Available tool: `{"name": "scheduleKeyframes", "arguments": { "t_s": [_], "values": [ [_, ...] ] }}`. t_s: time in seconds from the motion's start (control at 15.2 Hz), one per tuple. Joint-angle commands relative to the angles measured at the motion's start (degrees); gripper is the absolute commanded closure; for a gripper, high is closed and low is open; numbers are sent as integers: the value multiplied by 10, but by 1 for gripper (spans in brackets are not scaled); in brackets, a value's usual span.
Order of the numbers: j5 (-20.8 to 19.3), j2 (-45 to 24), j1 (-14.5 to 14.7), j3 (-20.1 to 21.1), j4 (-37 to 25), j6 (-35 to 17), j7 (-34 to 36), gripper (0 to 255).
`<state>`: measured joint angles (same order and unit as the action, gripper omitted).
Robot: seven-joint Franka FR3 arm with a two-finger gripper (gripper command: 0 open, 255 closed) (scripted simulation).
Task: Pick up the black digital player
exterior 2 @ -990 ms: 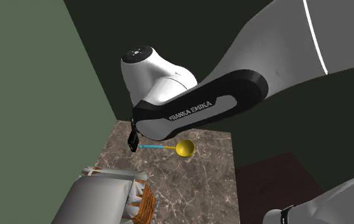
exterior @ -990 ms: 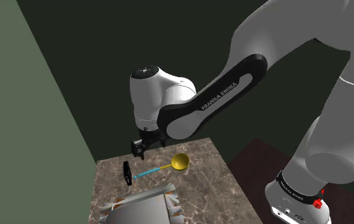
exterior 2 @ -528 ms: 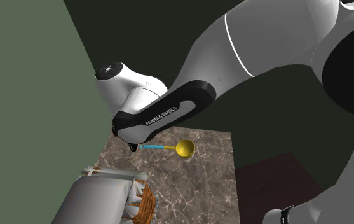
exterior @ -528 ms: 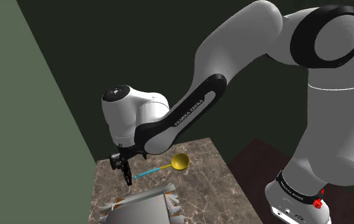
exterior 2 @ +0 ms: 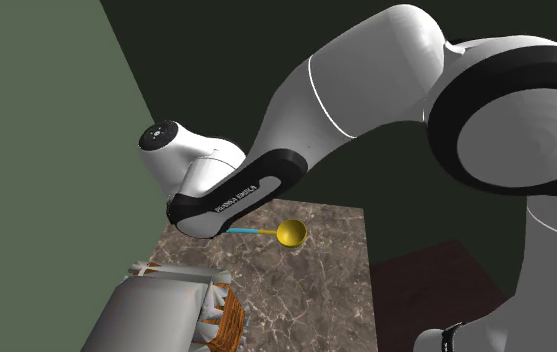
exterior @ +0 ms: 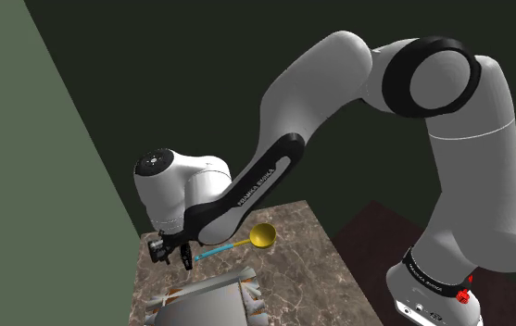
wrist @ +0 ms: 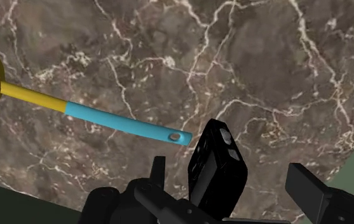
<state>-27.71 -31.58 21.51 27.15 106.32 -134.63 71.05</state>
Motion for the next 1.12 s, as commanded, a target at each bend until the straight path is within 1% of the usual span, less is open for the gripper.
{"name": "scheduleKeyframes", "arguments": {
  "t_s": [0.0, 0.13, 0.2, 0.79, 1.06],
  "values": [
    [-8, -12, 4, -6, -1, -10, 5, 0],
    [-10, -15, 5, -7, -1, -13, 7, 0],
    [-10, -16, 5, -7, -3, -12, 7, 255],
    [-10, -15, 5, -7, -1, -13, 7, 255],
    [4, 6, -2, 3, -2, 7, -4, 255]
  ]
}}
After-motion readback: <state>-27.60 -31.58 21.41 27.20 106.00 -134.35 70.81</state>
